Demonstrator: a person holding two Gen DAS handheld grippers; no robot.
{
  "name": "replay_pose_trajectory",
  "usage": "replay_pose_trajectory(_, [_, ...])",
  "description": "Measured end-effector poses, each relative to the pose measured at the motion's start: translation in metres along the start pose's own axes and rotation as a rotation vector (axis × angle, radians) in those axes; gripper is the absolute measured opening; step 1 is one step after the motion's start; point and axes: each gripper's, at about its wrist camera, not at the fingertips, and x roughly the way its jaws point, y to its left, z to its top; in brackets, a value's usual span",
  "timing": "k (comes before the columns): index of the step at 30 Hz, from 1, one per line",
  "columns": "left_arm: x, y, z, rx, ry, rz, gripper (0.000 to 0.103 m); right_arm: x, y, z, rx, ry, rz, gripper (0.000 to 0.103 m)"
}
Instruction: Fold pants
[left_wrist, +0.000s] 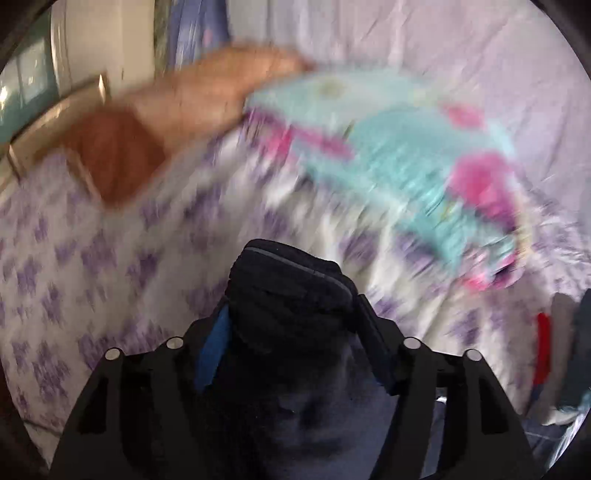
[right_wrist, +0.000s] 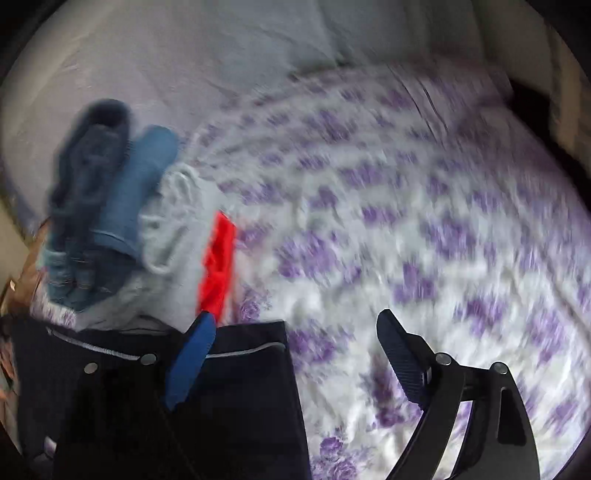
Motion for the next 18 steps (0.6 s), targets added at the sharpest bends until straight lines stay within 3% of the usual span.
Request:
replay_pose_trajectory(3, [0.0,-0.001,-0.007,0.031,-0.018,-0.02,0.064,-0.008,-0.009,-0.023,-0.01,0.015,0.041,0.09])
replay_pose_trajectory(8, [-0.039,-0.002,-0.016,0.1,-0.027,-0.107,0.066,-0.035,-0.016,-0.081,-0.064,0.058,0.052,0.09])
replay_pose_trajectory(10, [-0.067,0.0,-0.021,0.102,-0.049,-0.149,0.069,-0.051,-0.009,-0.102,-0.059,0.067,0.152,0.09])
replay_pose_trajectory(15, [-0.133,0.001,-0.05,0.178,-0.082,-0.192,0.076,-0.08,0.062,-0.173,-0.187,0.227,0.507,0.09])
replay_pose_trajectory(18, [-0.163,0.009,-0.081,0.24,-0.07,-0.199,0.076,-0.074,0.096,-0.201,-0.227,0.305,0.581,0.09])
